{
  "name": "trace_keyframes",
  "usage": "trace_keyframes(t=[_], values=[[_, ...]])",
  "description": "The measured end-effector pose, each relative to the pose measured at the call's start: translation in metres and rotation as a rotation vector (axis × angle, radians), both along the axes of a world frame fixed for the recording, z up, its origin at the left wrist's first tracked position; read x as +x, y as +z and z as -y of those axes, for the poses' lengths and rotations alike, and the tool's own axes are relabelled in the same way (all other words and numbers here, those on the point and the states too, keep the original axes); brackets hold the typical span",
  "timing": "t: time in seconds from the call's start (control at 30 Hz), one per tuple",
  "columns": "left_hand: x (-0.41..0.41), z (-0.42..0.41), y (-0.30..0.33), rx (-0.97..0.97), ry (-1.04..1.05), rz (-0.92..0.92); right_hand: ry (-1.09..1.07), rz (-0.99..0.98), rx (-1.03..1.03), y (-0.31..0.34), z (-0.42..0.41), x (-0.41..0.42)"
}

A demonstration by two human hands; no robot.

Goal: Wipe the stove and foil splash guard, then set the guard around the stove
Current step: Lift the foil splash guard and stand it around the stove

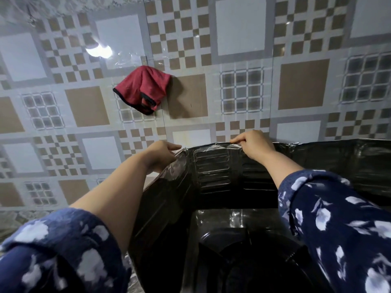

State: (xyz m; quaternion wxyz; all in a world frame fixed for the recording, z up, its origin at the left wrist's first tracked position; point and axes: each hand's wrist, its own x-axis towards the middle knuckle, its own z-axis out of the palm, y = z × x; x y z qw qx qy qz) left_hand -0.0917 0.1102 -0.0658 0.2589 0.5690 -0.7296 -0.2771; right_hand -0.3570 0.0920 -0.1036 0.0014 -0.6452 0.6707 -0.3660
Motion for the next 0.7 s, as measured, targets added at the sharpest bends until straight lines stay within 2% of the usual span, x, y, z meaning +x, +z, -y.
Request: trace_keyframes(t=[0.2, 0.5, 0.7], values=[[0.010, -0.008, -0.007, 0.217, -0.036, -0.103, 0.017, 0.004, 0.001, -0.018, 0.003, 0.005], [0.020, -0.023, -0.025, 0.136, -0.015, -0.268, 0.061, -0.091, -0.055, -0.024, -0.001, 0.025], [0.023, -0.031, -0.024, 0.226, -0.074, -0.326, 0.003, -0.122, -0.075, -0.029, 0.001, 0.031]])
